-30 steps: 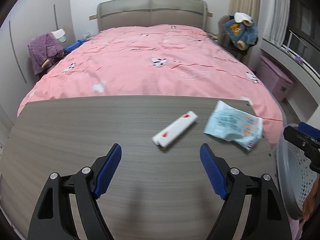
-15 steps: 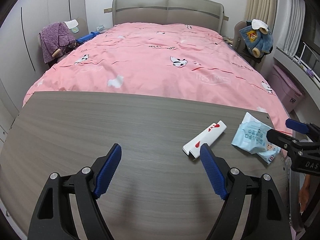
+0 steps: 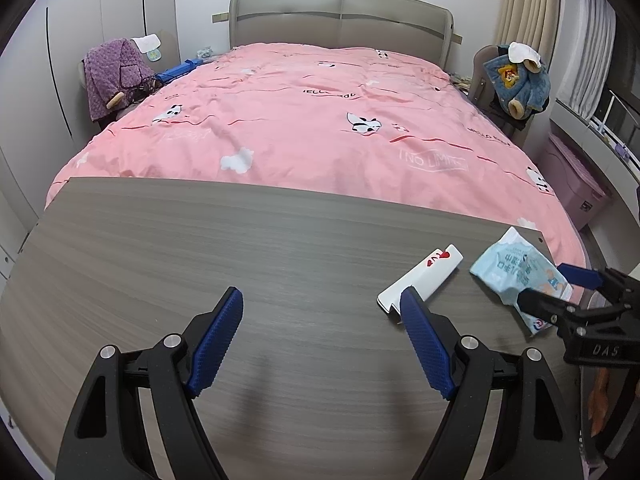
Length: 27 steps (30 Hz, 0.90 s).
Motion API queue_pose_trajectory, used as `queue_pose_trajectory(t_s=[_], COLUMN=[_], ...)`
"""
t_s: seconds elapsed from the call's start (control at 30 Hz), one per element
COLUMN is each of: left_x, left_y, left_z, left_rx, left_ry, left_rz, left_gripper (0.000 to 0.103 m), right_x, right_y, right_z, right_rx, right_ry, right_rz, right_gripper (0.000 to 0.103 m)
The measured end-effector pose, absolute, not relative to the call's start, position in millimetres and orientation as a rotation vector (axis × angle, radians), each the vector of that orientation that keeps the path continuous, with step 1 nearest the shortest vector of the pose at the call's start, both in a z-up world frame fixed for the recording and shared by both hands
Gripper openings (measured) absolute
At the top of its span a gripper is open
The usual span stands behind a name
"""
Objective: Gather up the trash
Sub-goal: 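Lower the open right tool around the blue wipes packet, then close the right tool on the blue wipes packet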
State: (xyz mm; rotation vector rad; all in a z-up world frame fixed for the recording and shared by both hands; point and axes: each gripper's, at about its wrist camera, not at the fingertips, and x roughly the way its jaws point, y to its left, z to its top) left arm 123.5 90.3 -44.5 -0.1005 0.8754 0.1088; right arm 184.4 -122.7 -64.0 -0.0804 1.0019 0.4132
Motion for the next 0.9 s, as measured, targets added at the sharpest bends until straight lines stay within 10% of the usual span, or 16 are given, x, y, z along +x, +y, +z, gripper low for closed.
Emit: queue_pose_trajectory(t_s=[0.9], left_x=[111.2], left_y=[98.1], left_z=[-49.2], left_rx=[-0.127], left_ry=[0.88], left_rz=[0.071], left_gripper=[0.077], right_x=[195.8], right_y=[-110.1], right_z=[-74.0], right_rx=[0.02], right_ry=[1.023], right_rz=[0.186], right_gripper=[0.096])
